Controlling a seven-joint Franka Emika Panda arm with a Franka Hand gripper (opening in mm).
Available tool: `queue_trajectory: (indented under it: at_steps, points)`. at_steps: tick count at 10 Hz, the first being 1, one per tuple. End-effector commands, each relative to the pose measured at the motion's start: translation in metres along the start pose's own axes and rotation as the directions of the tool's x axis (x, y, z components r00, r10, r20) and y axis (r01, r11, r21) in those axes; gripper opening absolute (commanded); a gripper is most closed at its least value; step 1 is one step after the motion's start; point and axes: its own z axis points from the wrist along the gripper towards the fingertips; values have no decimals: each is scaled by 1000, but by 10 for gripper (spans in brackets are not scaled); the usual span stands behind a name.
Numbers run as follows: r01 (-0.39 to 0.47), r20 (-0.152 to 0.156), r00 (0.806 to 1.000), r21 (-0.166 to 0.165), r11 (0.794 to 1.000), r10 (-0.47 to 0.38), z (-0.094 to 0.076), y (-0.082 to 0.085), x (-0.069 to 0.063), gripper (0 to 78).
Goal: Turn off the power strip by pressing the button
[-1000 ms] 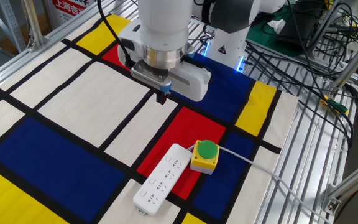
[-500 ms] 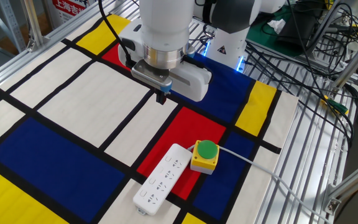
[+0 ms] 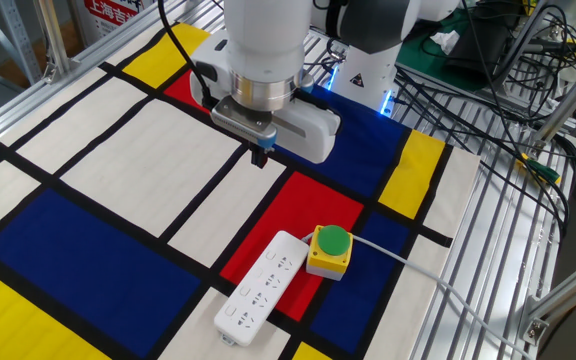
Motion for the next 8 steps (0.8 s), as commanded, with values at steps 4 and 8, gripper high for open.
queue_trajectory:
  at_steps: [4,8]
  points:
    - [7,7,1000,7,1000,-7,14,-9,-7,0]
    - [-2,29,1000,5,1000,2,41,-1,-11,0]
